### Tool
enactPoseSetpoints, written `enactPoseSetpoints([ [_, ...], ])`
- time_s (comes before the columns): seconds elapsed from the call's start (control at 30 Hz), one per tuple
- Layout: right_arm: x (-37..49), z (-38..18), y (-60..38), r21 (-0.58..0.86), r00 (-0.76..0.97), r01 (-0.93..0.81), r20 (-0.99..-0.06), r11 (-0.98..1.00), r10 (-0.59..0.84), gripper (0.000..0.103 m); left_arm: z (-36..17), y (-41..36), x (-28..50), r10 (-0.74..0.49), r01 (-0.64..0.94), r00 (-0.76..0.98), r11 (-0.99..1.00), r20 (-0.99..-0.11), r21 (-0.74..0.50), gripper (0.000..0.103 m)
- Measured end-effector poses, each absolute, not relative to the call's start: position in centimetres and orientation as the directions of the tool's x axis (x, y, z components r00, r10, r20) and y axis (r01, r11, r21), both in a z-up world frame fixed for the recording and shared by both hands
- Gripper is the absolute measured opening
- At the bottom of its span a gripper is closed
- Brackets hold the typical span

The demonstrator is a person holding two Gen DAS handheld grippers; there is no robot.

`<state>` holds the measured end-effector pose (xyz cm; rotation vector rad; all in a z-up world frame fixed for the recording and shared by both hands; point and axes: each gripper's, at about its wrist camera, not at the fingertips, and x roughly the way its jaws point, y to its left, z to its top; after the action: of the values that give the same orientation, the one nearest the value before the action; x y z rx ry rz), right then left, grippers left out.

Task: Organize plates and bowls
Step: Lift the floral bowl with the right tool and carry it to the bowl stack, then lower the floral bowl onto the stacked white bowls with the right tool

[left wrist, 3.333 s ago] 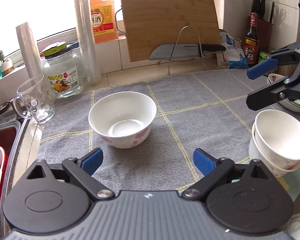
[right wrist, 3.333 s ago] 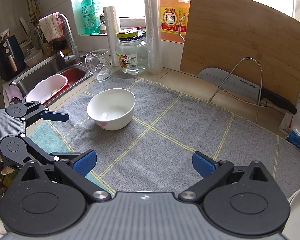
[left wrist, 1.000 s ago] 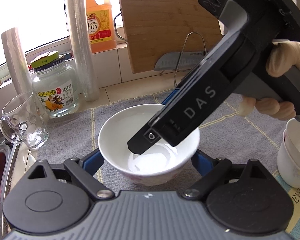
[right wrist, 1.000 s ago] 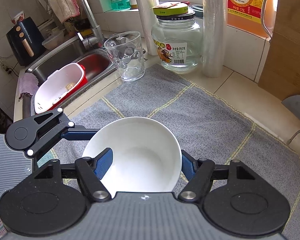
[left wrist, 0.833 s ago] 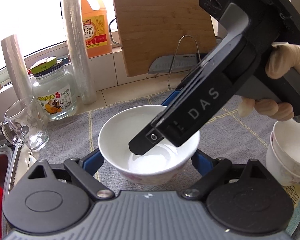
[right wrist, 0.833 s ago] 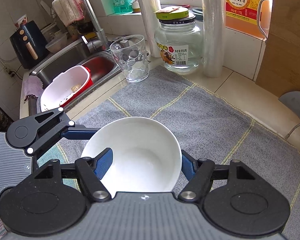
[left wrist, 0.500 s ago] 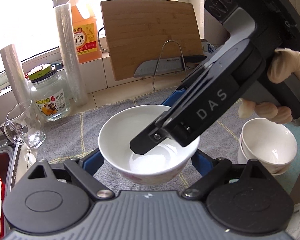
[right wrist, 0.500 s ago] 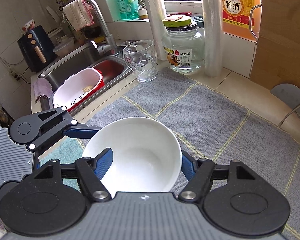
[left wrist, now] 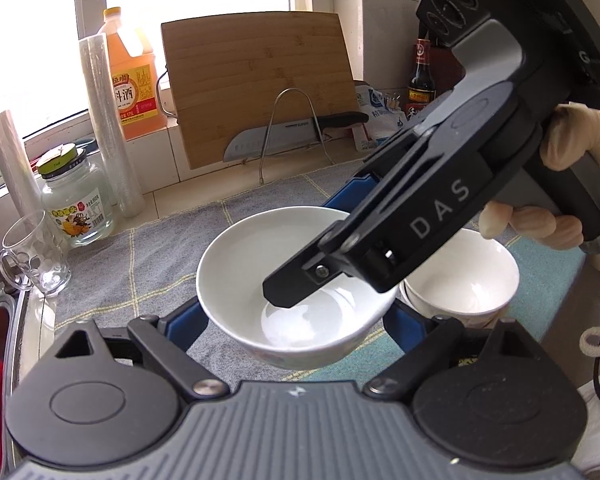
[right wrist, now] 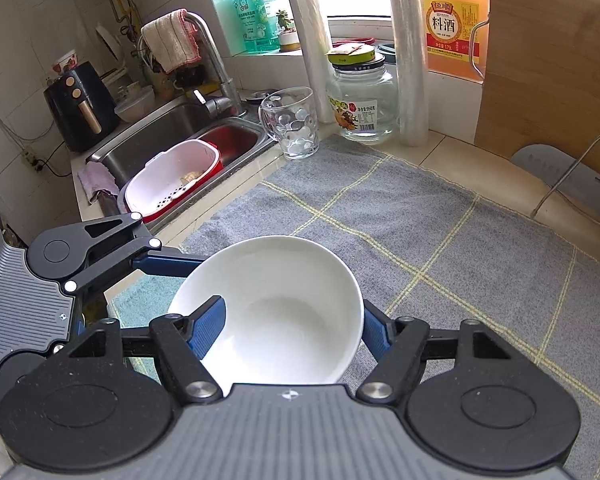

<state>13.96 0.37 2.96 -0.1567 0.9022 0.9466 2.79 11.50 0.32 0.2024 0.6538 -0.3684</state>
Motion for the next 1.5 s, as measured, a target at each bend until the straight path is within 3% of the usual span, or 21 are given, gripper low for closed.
enactPoseSetpoints([
  [0.7, 11.1, 4.0, -5.9, 0.240, 0.363, -0.679, -0.711, 0.694, 0.602, 0.076, 1.5, 7.1, 2.2, -0.387, 0.527, 0.684, 0.848, -0.618, 0.053, 0.093],
  [1.5, 10.3, 2.5, -12.1, 0.205, 0.447, -0.561, -0.741, 0.802, 0.501, 0.076, -0.6, 2.5, 4.5, -0.515, 0.654, 0.586, 0.756, -0.626, -0.011, 0.093],
])
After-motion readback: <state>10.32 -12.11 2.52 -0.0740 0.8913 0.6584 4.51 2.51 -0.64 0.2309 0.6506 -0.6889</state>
